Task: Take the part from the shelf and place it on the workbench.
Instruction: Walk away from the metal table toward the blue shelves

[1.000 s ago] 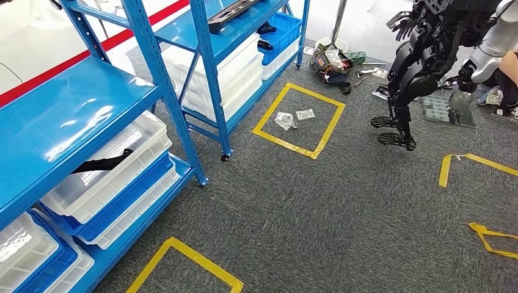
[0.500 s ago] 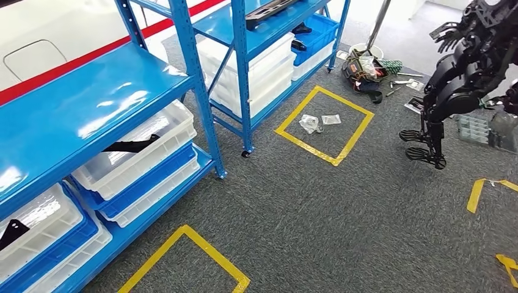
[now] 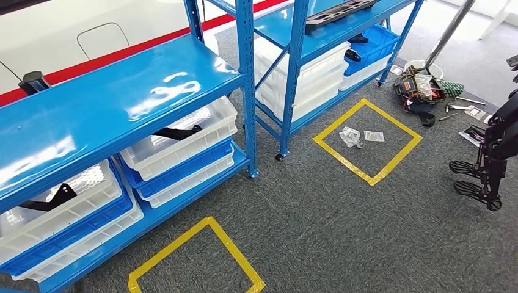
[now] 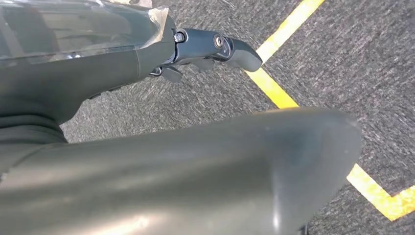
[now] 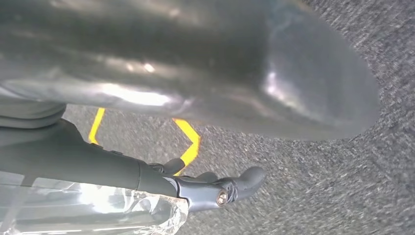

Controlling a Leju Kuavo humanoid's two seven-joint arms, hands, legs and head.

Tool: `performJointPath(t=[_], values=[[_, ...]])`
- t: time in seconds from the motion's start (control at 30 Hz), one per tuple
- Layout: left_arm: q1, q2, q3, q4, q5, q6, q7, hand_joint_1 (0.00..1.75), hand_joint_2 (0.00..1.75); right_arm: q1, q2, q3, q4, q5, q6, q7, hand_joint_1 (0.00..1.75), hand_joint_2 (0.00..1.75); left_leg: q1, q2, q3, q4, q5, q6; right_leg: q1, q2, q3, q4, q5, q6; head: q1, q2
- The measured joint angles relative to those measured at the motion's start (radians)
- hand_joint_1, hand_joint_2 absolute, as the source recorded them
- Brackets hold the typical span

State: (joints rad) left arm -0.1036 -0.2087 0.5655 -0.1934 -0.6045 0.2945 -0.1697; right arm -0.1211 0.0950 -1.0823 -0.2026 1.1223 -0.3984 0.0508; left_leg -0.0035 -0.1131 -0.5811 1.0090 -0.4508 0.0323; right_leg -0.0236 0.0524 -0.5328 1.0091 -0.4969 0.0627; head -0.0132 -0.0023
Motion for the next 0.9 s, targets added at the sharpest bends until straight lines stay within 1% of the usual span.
performJointPath(t=[0.03, 0.07, 0.1, 0.13, 0.17, 0.2, 0.23, 0.27, 0.3, 0.33, 0.37, 0.4, 0.43, 0.47, 0.5, 0.53, 0.57, 0.6, 0.63, 0.67, 0.7, 0.73, 0.77, 0.8, 0.83, 0.87, 0.9], values=[[0.001, 0.000, 0.000, 0.000, -0.001, 0.002, 0.000, 0.00, 0.00, 0.000, 0.001, 0.000, 0.000, -0.001, 0.002, 0.000, 0.00, 0.00, 0.001, -0.007, -0.002, -0.001, 0.001, -0.005, 0.000, -0.009, 0.001, 0.000, 0.002, -0.008, -0.001, 0.000], [0.003, 0.000, 0.000, 0.000, -0.001, 0.005, 0.001, 0.00, 0.00, -0.001, 0.002, 0.000, 0.000, -0.001, 0.004, -0.001, 0.00, 0.00, 0.003, -0.004, -0.005, 0.001, 0.000, -0.009, -0.001, -0.018, 0.004, -0.001, 0.004, -0.015, -0.001, 0.000], [0.004, 0.000, 0.000, 0.000, -0.002, 0.007, 0.003, 0.00, 0.00, -0.001, 0.003, 0.000, 0.000, 0.000, 0.005, -0.002, 0.00, 0.00, 0.003, 0.011, -0.011, 0.014, -0.009, -0.014, -0.003, -0.028, 0.005, -0.003, 0.006, -0.023, -0.003, 0.000], [0.003, -0.001, 0.000, 0.000, -0.002, 0.010, 0.004, 0.00, 0.00, -0.002, 0.003, 0.000, 0.000, 0.002, 0.007, -0.002, 0.00, 0.00, 0.004, 0.035, -0.025, 0.045, -0.029, -0.018, -0.006, -0.038, 0.006, -0.005, 0.007, -0.030, -0.007, 0.000], [0.002, -0.001, 0.000, 0.000, -0.002, 0.012, 0.006, 0.00, 0.00, -0.002, 0.004, 0.000, 0.000, 0.004, 0.007, -0.002, 0.00, 0.00, 0.004, 0.064, -0.049, 0.095, -0.058, -0.022, -0.006, -0.049, 0.007, -0.006, 0.007, -0.036, -0.010, 0.000], [0.001, -0.001, 0.000, 0.000, -0.002, 0.014, 0.007, 0.00, 0.00, -0.001, 0.004, 0.000, 0.000, 0.006, 0.007, -0.002, 0.00, 0.00, 0.006, 0.085, -0.081, 0.160, -0.091, -0.026, -0.004, -0.060, 0.007, -0.006, 0.005, -0.042, -0.013, 0.000], [0.000, -0.001, 0.000, 0.000, -0.002, 0.014, 0.008, 0.00, 0.00, 0.001, 0.004, 0.000, 0.000, 0.008, 0.007, -0.001, 0.00, 0.00, 0.008, 0.097, -0.115, 0.226, -0.119, -0.030, -0.002, -0.074, 0.007, -0.006, 0.004, -0.045, -0.014, 0.000], [0.001, -0.001, 0.000, 0.000, -0.002, 0.015, 0.008, 0.00, 0.00, 0.001, 0.004, 0.000, 0.000, 0.009, 0.007, -0.001, 0.00, 0.00, 0.010, 0.102, -0.139, 0.272, -0.131, -0.033, -0.001, -0.087, 0.008, -0.006, 0.002, -0.046, -0.014, 0.000], [0.002, -0.001, 0.000, 0.000, -0.002, 0.015, 0.009, 0.00, 0.00, 0.001, 0.004, 0.000, 0.000, 0.009, 0.007, 0.000, 0.00, 0.00, 0.012, 0.106, -0.145, 0.282, -0.124, -0.034, 0.000, -0.099, 0.009, -0.006, 0.001, -0.047, -0.014, 0.000], [0.003, -0.001, 0.000, 0.000, -0.002, 0.015, 0.009, 0.00, 0.00, 0.000, 0.005, 0.000, 0.000, 0.010, 0.008, 0.000, 0.00, 0.00, 0.014, 0.112, -0.130, 0.252, -0.100, -0.034, 0.000, -0.111, 0.010, -0.006, 0.000, -0.047, -0.014, 0.000], [0.003, -0.001, 0.000, 0.000, -0.002, 0.015, 0.009, 0.00, 0.00, -0.001, 0.005, 0.000, 0.000, 0.010, 0.008, 0.000, 0.00, 0.00, 0.014, 0.126, -0.097, 0.188, -0.066, -0.032, 0.000, -0.121, 0.013, -0.006, -0.002, -0.046, -0.014, 0.000], [0.002, -0.001, 0.000, 0.000, -0.002, 0.015, 0.009, 0.00, 0.00, -0.001, 0.005, 0.000, 0.000, 0.010, 0.008, 0.000, 0.00, 0.00, 0.012, 0.152, -0.058, 0.115, -0.039, -0.028, 0.002, -0.130, 0.017, -0.005, -0.005, -0.043, -0.014, 0.000], [0.000, -0.001, 0.000, 0.000, -0.002, 0.015, 0.009, 0.00, 0.00, -0.001, 0.006, 0.000, 0.000, 0.010, 0.009, 0.000, 0.00, 0.00, 0.009, 0.171, -0.027, 0.058, -0.020, -0.023, 0.005, -0.139, 0.018, -0.006, -0.009, -0.038, -0.013, 0.000], [-0.002, -0.001, 0.000, 0.000, -0.002, 0.015, 0.009, 0.00, 0.00, -0.002, 0.006, 0.000, 0.000, 0.010, 0.010, 0.000, 0.00, 0.00, 0.006, 0.185, -0.009, 0.023, -0.013, -0.019, 0.009, -0.147, 0.022, -0.006, -0.012, -0.032, -0.012, 0.000], [-0.003, -0.001, 0.000, 0.000, -0.002, 0.016, 0.009, 0.00, 0.00, -0.003, 0.006, 0.000, 0.000, 0.011, 0.010, 0.000, 0.00, 0.00, 0.002, 0.188, -0.003, 0.011, -0.014, -0.015, 0.012, -0.156, 0.026, -0.008, -0.014, -0.027, -0.011, 0.000], [-0.003, -0.001, 0.000, 0.000, -0.002, 0.016, 0.010, 0.00, 0.00, -0.004, 0.007, 0.000, 0.000, 0.012, 0.011, 0.000, 0.00, 0.00, -0.001, 0.174, -0.005, 0.009, -0.013, -0.010, 0.013, -0.165, 0.030, -0.010, -0.016, -0.021, -0.010, 0.000], [-0.002, -0.001, 0.000, 0.000, -0.001, 0.017, 0.010, 0.00, 0.00, -0.007, 0.007, 0.000, 0.000, 0.013, 0.012, 0.000, 0.00, 0.00, 0.001, 0.163, -0.003, 0.005, -0.010, -0.004, 0.013, -0.170, 0.033, -0.010, -0.019, -0.015, -0.010, 0.000], [-0.001, 0.000, 0.000, 0.000, 0.000, 0.017, 0.011, 0.00, 0.00, -0.009, 0.007, 0.000, 0.000, 0.015, 0.015, -0.001, 0.00, 0.00, 0.002, 0.152, -0.001, 0.000, -0.006, 0.002, 0.011, -0.160, 0.031, -0.003, -0.024, -0.010, -0.009, 0.000], [0.000, 0.000, 0.000, 0.000, 0.002, 0.018, 0.012, 0.00, 0.00, -0.011, 0.007, 0.000, 0.000, 0.017, 0.017, -0.001, 0.00, 0.00, 0.005, 0.141, 0.002, -0.006, -0.002, 0.008, 0.010, -0.138, 0.021, 0.020, -0.037, -0.009, -0.007, 0.000], [-0.001, 0.000, 0.001, 0.000, 0.004, 0.017, 0.012, 0.00, 0.00, -0.012, 0.006, 0.000, 0.000, 0.018, 0.021, -0.001, 0.00, 0.00, 0.008, 0.130, 0.004, -0.010, 0.002, 0.014, 0.009, -0.110, 0.000, 0.063, -0.059, -0.011, -0.004, 0.000], [-0.002, 0.000, 0.001, 0.000, 0.006, 0.017, 0.012, 0.00, 0.00, -0.011, 0.006, 0.000, 0.000, 0.019, 0.024, -0.002, 0.00, 0.00, 0.006, 0.117, 0.003, -0.010, 0.003, 0.017, 0.008, -0.083, -0.029, 0.126, -0.085, -0.015, -0.001, 0.000], [-0.003, 0.000, 0.001, 0.000, 0.007, 0.017, 0.012, 0.00, 0.00, -0.011, 0.006, 0.000, 0.000, 0.019, 0.027, -0.002, 0.00, 0.00, 0.006, 0.103, 0.002, -0.010, 0.004, 0.019, 0.008, -0.068, -0.065, 0.196, -0.112, -0.019, 0.000, 0.000], [-0.003, 0.000, 0.001, 0.000, 0.008, 0.017, 0.011, 0.00, 0.00, -0.010, 0.006, 0.000, 0.000, 0.019, 0.029, -0.002, 0.00, 0.00, 0.006, 0.089, 0.002, -0.009, 0.004, 0.020, 0.008, -0.061, -0.096, 0.251, -0.127, -0.018, 0.001, 0.000], [-0.001, 0.000, 0.001, 0.000, 0.008, 0.017, 0.011, 0.00, 0.00, -0.009, 0.006, 0.000, 0.000, 0.019, 0.031, -0.002, 0.00, 0.00, 0.006, 0.075, 0.002, -0.009, 0.004, 0.020, 0.007, -0.058, -0.114, 0.280, -0.130, -0.014, 0.001, 0.000], [0.000, 0.000, 0.002, 0.000, 0.009, 0.018, 0.010, 0.00, 0.00, -0.009, 0.005, 0.000, 0.000, 0.019, 0.033, -0.002, 0.00, 0.00, 0.006, 0.060, 0.003, -0.008, 0.004, 0.019, 0.006, -0.056, -0.111, 0.261, -0.112, -0.005, 0.001, 0.000], [0.001, 0.000, 0.002, 0.000, 0.009, 0.018, 0.010, 0.00, 0.00, -0.010, 0.004, 0.000, 0.000, 0.020, 0.034, -0.003, 0.00, 0.00, 0.008, 0.047, 0.004, -0.006, 0.003, 0.018, 0.003, -0.052, -0.090, 0.207, -0.082, 0.006, 0.001, 0.000], [0.001, 0.000, 0.002, 0.000, 0.010, 0.019, 0.010, 0.00, 0.00, -0.012, 0.004, 0.001, 0.000, 0.021, 0.035, -0.003, 0.00, 0.00, 0.009, 0.034, 0.003, -0.003, 0.002, 0.015, -0.002, -0.037, -0.059, 0.133, -0.050, 0.017, 0.002, 0.000]])
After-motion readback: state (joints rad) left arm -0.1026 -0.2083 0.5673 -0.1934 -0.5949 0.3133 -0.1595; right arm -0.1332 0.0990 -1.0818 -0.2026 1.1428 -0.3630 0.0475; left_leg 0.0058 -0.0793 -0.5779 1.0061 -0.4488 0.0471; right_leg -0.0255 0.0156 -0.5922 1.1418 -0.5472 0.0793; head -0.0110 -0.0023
